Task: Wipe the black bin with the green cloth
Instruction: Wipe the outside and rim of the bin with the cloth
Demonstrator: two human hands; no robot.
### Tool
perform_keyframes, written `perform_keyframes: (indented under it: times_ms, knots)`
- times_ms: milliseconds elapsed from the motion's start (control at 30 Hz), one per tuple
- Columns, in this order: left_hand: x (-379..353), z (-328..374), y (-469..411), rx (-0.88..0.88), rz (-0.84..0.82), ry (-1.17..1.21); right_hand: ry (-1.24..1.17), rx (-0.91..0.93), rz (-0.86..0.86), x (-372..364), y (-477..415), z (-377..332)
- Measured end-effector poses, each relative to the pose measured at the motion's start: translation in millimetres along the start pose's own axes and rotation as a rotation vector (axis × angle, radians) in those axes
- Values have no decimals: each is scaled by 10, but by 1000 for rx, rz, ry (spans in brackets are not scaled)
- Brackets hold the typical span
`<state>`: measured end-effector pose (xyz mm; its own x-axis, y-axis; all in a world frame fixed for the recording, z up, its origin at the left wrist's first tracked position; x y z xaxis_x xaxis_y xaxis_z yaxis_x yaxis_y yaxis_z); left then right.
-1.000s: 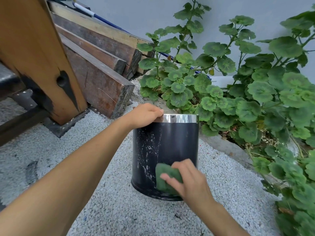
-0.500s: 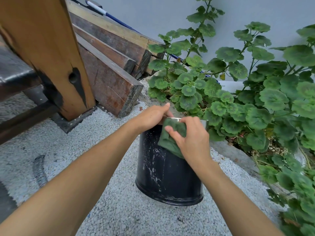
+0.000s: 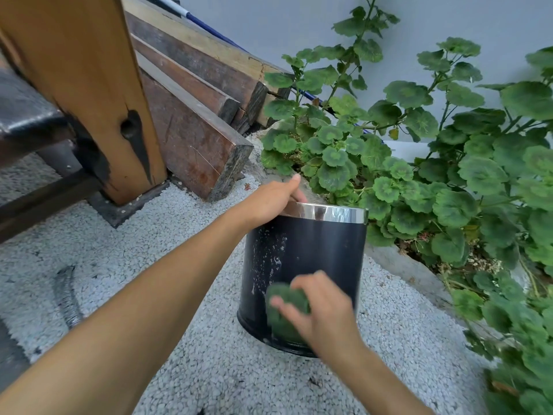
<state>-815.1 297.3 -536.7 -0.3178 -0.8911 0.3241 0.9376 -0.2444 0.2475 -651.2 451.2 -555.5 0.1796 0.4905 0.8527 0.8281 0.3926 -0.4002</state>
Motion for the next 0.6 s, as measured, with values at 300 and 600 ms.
perform_keyframes:
  times_ms: [300,600]
  knots:
    - [116,-46,44,49,8,281,235,42,186,228,-1242,67]
    - [122,-114,-3,42,-3,127,321,305,-194,-483,389,-125]
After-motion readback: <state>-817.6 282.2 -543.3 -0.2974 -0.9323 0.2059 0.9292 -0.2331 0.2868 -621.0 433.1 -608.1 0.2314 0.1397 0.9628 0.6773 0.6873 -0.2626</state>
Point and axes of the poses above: each hand's wrist, its own y-axis away from the middle knuckle, its own x-axis out of the back of the hand, z = x × y, the point moved 4 cm from there along -y, towards the middle knuckle, and after that the axes turned 1 degree about x, right-handed, at the moved point
